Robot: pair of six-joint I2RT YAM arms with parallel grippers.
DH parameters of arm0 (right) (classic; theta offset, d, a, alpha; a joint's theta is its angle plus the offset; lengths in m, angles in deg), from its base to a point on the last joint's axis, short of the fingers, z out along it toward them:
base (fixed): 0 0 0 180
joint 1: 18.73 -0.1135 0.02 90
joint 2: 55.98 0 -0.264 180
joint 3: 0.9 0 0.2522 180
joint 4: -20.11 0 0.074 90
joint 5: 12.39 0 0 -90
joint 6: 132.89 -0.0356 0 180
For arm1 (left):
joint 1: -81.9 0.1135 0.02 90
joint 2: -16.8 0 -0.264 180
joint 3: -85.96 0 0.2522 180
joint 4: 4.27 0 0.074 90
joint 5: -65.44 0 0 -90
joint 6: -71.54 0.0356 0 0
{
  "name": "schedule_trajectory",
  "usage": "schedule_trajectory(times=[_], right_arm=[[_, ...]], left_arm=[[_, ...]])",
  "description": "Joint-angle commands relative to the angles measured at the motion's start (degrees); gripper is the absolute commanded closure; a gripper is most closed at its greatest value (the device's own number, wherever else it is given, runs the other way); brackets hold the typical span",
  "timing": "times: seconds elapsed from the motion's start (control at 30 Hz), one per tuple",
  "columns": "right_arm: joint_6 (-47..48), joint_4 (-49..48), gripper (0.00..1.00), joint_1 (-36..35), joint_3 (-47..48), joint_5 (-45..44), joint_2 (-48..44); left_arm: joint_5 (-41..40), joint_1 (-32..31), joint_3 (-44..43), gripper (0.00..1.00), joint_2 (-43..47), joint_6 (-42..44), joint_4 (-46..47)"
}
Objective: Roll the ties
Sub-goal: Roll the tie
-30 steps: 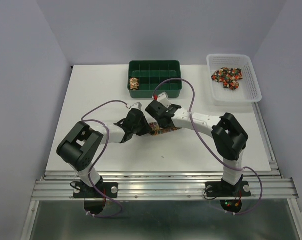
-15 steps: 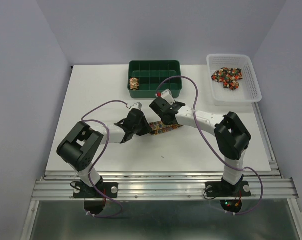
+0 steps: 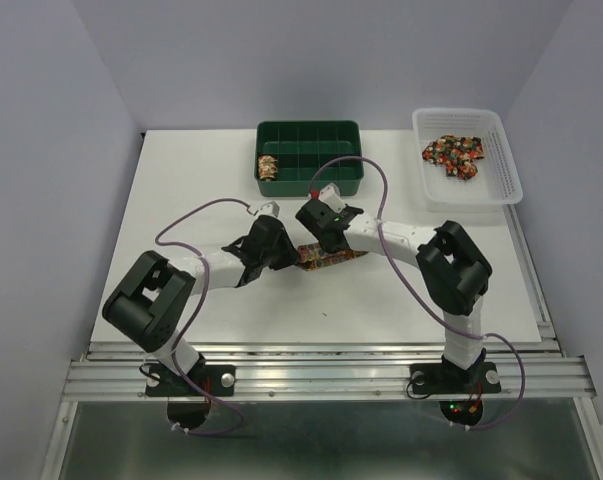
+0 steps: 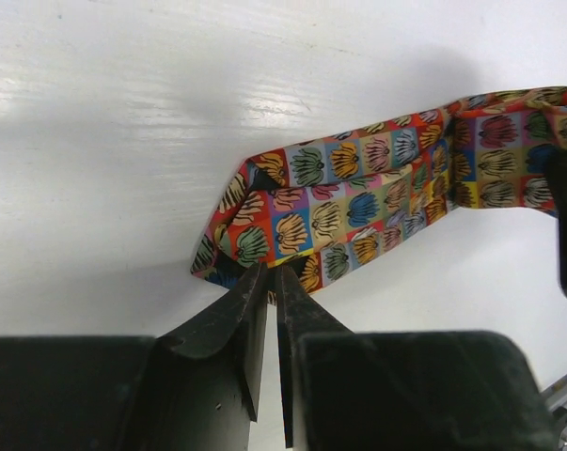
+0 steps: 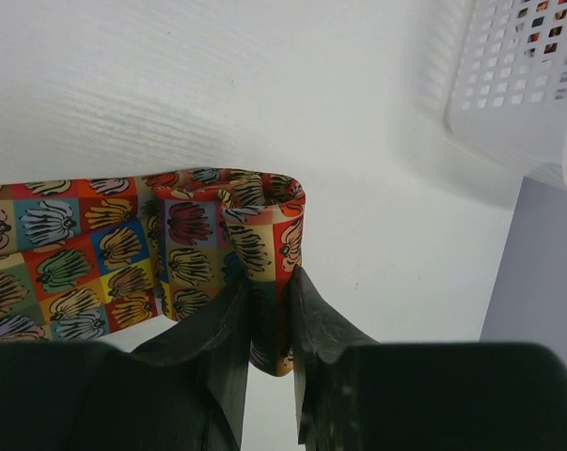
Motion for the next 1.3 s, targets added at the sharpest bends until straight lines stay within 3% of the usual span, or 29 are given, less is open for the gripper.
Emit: schedule_trajectory(times=[0.0,0.63,1.03,1.27], right_arm=[[-0.2,-0.2,0.93,-0.8,2.4,-3.5,1.9],[-4.3,6.5,0.93,-7.9,9.1,-6.0,9.1],[-5.8,-1.2,0.92,-9.1,5.3,7.4,6.8],[-7.3,-4.4,0.87,-9.1,3.5,12.4,5.1]], left_arm=[[-1.9,-0.2,-0.6,0.79,5.4,0.6,-1.6],[-6.2,-0.1,3.4,0.79,13.0,-1.6,-4.9],[-7.5,0.3,4.9,0.79,15.1,-2.7,-6.1],[-8.1,0.5,5.1,0.79,15.9,-3.0,-6.8]])
